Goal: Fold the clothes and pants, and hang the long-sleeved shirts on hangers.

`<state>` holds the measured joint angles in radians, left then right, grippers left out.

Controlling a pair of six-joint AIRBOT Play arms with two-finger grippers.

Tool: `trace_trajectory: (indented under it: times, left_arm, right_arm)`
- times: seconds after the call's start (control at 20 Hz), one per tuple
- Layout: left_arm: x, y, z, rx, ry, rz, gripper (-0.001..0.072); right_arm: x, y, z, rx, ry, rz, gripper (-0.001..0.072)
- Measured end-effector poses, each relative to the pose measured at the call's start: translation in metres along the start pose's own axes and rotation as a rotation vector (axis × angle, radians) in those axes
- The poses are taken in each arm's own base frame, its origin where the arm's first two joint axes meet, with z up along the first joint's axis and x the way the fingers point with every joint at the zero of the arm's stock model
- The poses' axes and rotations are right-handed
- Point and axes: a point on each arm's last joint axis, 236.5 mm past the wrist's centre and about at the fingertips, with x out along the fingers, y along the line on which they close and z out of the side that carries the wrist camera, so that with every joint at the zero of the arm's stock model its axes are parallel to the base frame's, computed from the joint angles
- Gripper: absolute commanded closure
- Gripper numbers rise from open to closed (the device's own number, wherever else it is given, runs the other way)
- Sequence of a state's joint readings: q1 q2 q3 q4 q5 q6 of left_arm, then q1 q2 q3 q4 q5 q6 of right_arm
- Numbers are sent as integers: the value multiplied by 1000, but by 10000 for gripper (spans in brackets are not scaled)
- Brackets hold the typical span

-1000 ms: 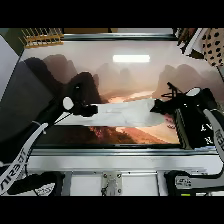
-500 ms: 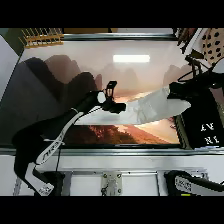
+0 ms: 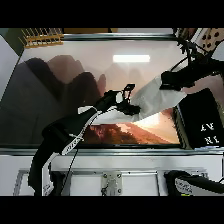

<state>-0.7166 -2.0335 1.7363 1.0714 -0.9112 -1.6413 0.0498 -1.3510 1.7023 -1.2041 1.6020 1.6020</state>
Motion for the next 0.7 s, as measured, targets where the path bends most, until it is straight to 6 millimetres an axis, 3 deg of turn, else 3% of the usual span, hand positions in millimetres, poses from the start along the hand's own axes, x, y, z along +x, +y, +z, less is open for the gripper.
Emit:
trace_trajectory:
  times: [0.15,0.3,0.5,0.7]
  left_arm:
    - [-7,3,6,-7,0,-2,698]
    - [-34,20,24,-34,-34,5,698]
    - [-96,61,58,-98,-124,22,697]
    - [-174,113,84,-176,-230,51,697]
  right_arm:
    - [1,13,3,-20,-1,10,701]
    - [1,31,9,-48,-10,25,700]
    - [11,62,12,-79,3,60,700]
    - [36,107,7,-100,42,132,700]
